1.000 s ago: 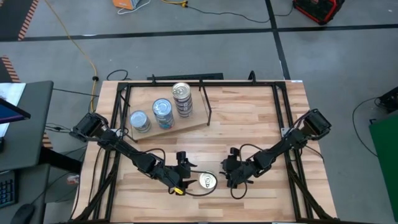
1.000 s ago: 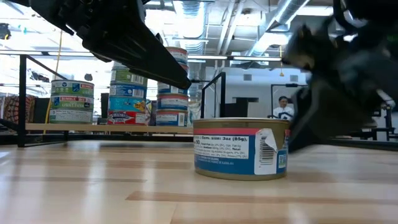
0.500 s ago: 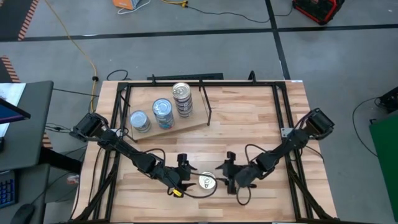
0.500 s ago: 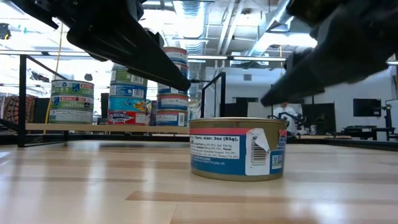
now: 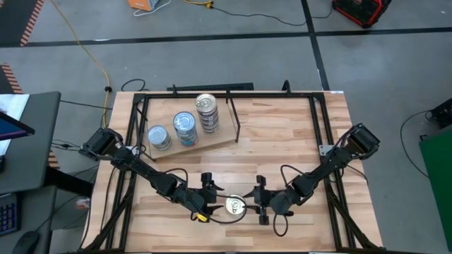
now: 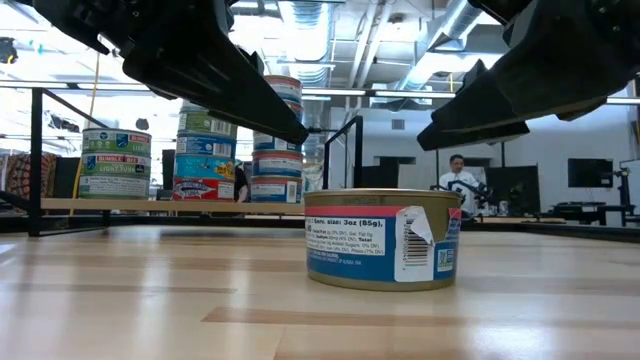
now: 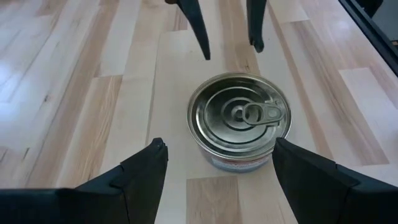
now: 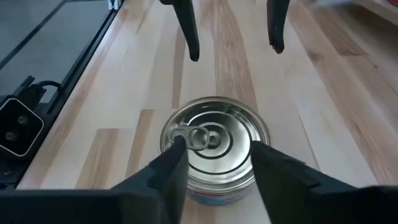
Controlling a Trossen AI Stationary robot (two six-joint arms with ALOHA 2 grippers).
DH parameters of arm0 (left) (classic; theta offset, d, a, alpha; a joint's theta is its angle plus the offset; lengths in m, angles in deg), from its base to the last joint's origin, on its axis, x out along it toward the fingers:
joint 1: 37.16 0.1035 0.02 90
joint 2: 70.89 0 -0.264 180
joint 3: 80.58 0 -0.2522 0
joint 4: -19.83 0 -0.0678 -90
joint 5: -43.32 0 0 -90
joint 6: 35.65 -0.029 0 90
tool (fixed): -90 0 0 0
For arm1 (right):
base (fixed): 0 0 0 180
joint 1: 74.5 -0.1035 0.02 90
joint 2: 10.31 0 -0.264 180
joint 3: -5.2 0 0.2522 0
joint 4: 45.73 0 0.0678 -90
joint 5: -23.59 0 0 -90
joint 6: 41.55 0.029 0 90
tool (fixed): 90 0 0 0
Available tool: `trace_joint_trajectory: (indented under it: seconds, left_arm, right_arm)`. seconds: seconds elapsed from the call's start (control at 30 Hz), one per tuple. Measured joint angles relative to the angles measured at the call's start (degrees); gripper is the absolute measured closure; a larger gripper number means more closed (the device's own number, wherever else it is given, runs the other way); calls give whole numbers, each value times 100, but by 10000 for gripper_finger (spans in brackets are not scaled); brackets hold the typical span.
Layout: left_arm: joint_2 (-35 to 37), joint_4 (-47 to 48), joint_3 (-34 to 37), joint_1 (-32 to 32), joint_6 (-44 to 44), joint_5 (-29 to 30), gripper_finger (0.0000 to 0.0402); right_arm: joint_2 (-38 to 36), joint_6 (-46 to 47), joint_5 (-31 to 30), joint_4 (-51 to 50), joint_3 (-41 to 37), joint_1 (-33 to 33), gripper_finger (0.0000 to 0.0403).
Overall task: Stack canned seafood by type on shelf
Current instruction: Stack the blue pink tuna can on top of the blue pink tuna can on the shelf
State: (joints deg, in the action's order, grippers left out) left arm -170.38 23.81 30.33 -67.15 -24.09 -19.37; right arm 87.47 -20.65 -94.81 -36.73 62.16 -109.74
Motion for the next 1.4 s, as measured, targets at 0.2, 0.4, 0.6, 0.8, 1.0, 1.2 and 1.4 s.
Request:
trace_joint_trajectory:
  seconds: [0.2,0.4,0.6,0.8,1.0,1.2,1.4]
  left_arm:
    - [0,2,0,0,0,0,123]
    - [0,4,0,0,0,0,123]
    - [0,12,0,0,0,0,123]
    - [0,52,0,0,11,-78,123]
    - [0,50,0,0,250,-210,123]
    - [0,44,0,0,327,-459,123]
    - [0,41,0,0,328,-457,123]
  right_arm:
    - [0,46,0,3,0,9,273]
    - [103,67,74,79,0,2,305]
    - [652,109,162,601,2,2,308]
    - [667,112,162,565,2,-6,308]
    - [643,436,113,100,17,-40,308]
    - [643,420,35,-67,17,-164,308]
    - [643,350,-272,-276,15,-387,308]
